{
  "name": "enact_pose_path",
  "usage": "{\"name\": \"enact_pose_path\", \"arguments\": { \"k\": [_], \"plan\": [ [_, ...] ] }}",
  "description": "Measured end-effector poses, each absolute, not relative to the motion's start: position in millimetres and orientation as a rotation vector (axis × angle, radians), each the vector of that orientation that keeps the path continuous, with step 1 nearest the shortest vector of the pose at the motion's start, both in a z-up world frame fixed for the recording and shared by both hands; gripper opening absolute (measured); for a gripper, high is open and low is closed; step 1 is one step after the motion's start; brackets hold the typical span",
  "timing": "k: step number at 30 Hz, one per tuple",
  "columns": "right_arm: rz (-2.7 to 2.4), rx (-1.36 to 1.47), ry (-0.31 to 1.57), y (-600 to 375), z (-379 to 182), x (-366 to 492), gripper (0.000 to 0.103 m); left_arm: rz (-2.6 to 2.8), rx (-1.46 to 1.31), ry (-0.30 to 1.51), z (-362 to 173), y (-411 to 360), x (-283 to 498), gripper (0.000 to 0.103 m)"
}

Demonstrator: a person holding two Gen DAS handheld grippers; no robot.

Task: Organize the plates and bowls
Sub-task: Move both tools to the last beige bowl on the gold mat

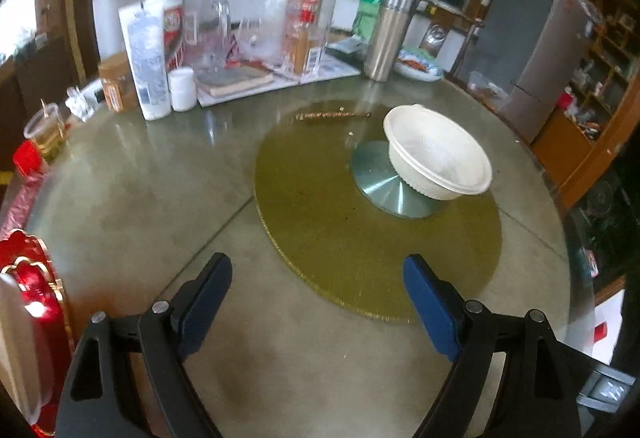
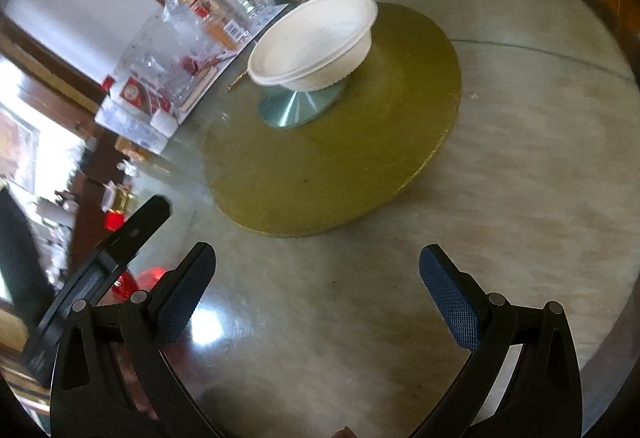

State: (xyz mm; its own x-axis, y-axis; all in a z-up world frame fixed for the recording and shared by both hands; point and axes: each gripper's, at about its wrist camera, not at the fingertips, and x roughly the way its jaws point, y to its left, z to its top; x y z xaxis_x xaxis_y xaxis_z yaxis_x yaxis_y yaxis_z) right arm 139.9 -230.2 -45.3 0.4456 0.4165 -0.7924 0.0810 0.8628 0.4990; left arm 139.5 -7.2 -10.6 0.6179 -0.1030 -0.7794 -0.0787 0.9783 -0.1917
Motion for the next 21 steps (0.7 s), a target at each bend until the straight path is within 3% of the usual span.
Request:
{"name": "enact_pose_path", "arguments": {
  "k": [10,13,21],
  "plan": [
    [0.238,0.722,1.039,-271,-30,182,0.098,0.022,-0.301,0.889,-5,-25,193,0.088],
    [0.225,0.786,1.039,-277,-31,203,0.083,0.039,-0.312,0.880,-3,-32,210,0.088],
    [0.195,0.876,1.024,-281,-39,246,0.083,0.057,-0.295,0.906,-16,-55,251,0.088]
  ]
}}
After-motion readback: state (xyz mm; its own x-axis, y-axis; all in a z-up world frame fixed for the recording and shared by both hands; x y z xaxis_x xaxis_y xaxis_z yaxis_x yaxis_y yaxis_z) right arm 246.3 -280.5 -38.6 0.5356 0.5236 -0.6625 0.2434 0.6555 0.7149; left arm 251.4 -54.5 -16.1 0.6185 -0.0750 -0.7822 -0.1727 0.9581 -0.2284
